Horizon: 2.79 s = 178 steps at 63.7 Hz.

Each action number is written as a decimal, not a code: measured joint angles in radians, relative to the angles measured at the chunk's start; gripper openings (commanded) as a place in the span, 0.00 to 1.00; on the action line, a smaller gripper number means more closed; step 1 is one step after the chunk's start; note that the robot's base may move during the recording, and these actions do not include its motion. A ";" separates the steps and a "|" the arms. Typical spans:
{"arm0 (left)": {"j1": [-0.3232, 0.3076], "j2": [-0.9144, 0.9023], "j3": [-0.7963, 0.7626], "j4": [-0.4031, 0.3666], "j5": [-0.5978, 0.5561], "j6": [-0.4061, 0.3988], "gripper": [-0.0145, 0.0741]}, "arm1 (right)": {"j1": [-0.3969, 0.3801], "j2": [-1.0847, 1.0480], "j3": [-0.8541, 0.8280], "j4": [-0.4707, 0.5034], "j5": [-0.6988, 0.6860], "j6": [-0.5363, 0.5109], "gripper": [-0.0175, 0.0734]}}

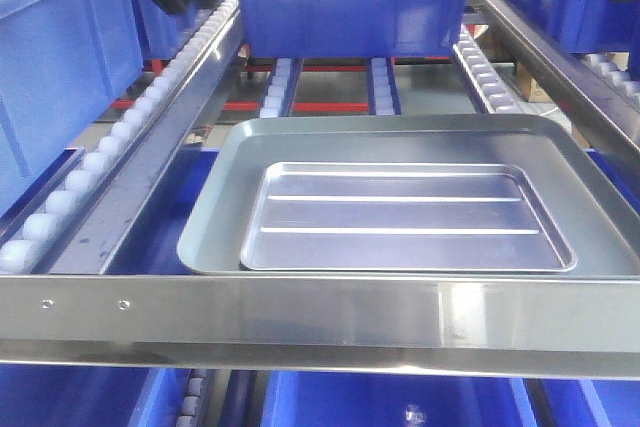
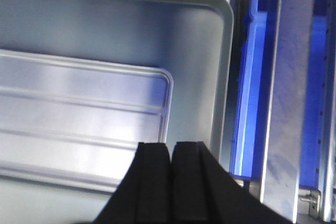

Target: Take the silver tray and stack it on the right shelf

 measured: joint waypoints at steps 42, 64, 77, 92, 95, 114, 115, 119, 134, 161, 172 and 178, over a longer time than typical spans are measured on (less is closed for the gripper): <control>0.000 -0.922 0.819 0.064 -0.336 0.000 0.06 | 0.040 -0.763 0.599 -0.041 -0.198 -0.013 0.25; 0.000 -1.314 0.827 0.073 -0.224 0.000 0.06 | 0.040 -1.076 0.601 -0.044 -0.198 -0.015 0.25; 0.000 -1.333 0.827 0.074 -0.211 0.000 0.06 | 0.040 -1.079 0.601 -0.044 -0.196 -0.015 0.25; 0.000 -1.333 0.827 0.074 -0.210 0.000 0.06 | 0.040 -1.079 0.601 -0.044 -0.196 -0.017 0.25; 0.000 -1.333 0.827 0.074 -0.210 0.000 0.06 | 0.040 -1.079 0.601 -0.044 -0.196 -0.017 0.25; 0.019 -1.333 0.840 0.042 -0.208 0.063 0.06 | 0.040 -1.079 0.601 -0.044 -0.196 -0.017 0.25; 0.026 -1.333 0.842 0.028 -0.208 0.081 0.06 | 0.040 -1.079 0.601 -0.044 -0.196 -0.017 0.25; 0.094 -1.335 0.862 -0.029 -0.210 0.183 0.06 | 0.040 -1.079 0.601 -0.044 -0.196 -0.017 0.25; 0.461 -1.434 1.095 -0.318 -0.416 0.535 0.06 | 0.040 -1.079 0.601 -0.044 -0.196 -0.017 0.25; 0.578 -1.500 1.360 -0.181 -0.734 0.361 0.06 | 0.040 -1.079 0.601 -0.046 -0.196 -0.017 0.25; 0.558 -1.500 1.361 -0.172 -0.739 0.344 0.06 | 0.040 -1.081 0.601 -0.046 -0.196 -0.017 0.25; 0.558 -1.500 1.361 -0.172 -0.739 0.342 0.06 | 0.040 -1.081 0.601 -0.046 -0.194 -0.017 0.25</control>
